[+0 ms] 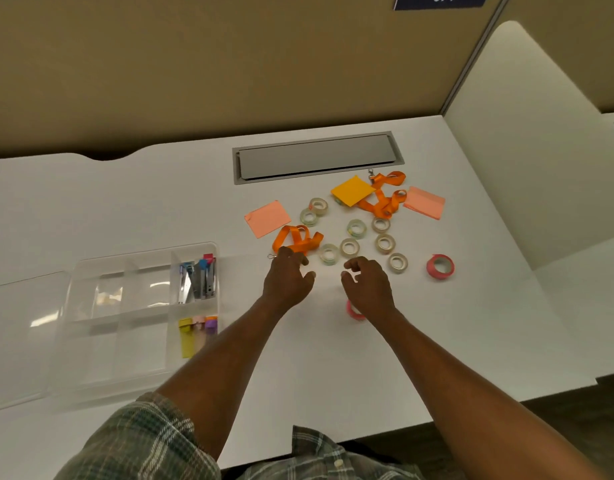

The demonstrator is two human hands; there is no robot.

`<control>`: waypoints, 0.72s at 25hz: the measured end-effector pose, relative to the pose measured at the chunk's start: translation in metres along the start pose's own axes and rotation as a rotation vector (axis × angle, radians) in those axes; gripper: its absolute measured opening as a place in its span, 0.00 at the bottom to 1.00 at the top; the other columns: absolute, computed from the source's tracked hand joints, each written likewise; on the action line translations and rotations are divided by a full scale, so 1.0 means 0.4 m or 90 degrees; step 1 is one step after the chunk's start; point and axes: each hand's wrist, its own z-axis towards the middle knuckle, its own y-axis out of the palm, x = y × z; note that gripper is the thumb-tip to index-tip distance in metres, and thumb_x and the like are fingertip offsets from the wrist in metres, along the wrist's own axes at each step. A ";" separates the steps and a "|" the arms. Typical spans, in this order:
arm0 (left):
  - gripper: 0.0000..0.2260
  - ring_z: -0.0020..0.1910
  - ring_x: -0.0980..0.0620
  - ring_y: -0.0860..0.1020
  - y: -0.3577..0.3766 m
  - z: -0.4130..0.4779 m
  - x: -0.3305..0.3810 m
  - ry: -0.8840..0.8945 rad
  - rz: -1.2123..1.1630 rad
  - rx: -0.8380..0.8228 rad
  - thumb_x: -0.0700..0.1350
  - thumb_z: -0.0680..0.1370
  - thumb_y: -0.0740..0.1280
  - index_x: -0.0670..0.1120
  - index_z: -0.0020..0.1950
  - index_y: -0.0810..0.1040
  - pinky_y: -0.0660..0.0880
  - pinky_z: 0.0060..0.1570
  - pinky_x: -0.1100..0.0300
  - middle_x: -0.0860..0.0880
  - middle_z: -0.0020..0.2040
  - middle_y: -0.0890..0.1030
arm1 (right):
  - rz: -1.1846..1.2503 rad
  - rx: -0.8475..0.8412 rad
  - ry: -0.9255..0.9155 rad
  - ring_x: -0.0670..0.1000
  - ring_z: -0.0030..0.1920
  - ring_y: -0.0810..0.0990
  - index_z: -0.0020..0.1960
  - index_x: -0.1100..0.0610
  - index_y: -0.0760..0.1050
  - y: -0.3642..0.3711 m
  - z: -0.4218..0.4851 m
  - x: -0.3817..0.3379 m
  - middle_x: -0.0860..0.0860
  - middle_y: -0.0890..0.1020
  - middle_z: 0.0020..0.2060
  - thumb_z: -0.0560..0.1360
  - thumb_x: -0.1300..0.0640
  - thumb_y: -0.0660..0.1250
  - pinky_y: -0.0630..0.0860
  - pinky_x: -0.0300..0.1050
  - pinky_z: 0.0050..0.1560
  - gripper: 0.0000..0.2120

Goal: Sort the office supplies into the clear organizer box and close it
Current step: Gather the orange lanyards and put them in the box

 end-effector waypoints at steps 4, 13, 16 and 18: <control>0.19 0.68 0.43 0.72 0.033 0.048 0.007 -0.016 0.130 -0.078 0.52 0.75 0.70 0.46 0.63 0.77 0.74 0.61 0.48 0.45 0.79 0.57 | -0.003 -0.010 0.029 0.54 0.48 0.81 0.55 0.55 0.79 -0.055 0.021 0.090 0.54 0.80 0.53 0.75 0.56 0.69 0.75 0.47 0.52 0.09; 0.09 0.58 0.42 0.78 -0.026 0.101 0.073 -0.081 0.018 0.083 0.41 0.78 0.63 0.43 0.53 0.82 0.74 0.52 0.52 0.43 0.58 0.79 | 0.027 -0.026 -0.046 0.54 0.48 0.83 0.56 0.57 0.78 -0.102 0.077 0.106 0.53 0.81 0.52 0.76 0.57 0.69 0.75 0.43 0.48 0.09; 0.11 0.47 0.48 0.81 -0.117 0.091 0.155 -0.054 -0.064 0.149 0.37 0.76 0.62 0.46 0.50 0.83 0.73 0.44 0.61 0.48 0.51 0.84 | 0.087 -0.049 -0.110 0.54 0.52 0.82 0.60 0.57 0.77 -0.102 0.101 0.049 0.53 0.80 0.54 0.76 0.56 0.71 0.69 0.27 0.42 0.14; 0.11 0.39 0.57 0.79 -0.186 0.075 0.218 -0.013 -0.147 0.140 0.37 0.76 0.63 0.48 0.49 0.83 0.71 0.37 0.68 0.52 0.46 0.83 | 0.134 -0.106 -0.140 0.53 0.57 0.79 0.68 0.55 0.72 -0.098 0.116 0.002 0.53 0.78 0.61 0.73 0.50 0.75 0.71 0.27 0.48 0.27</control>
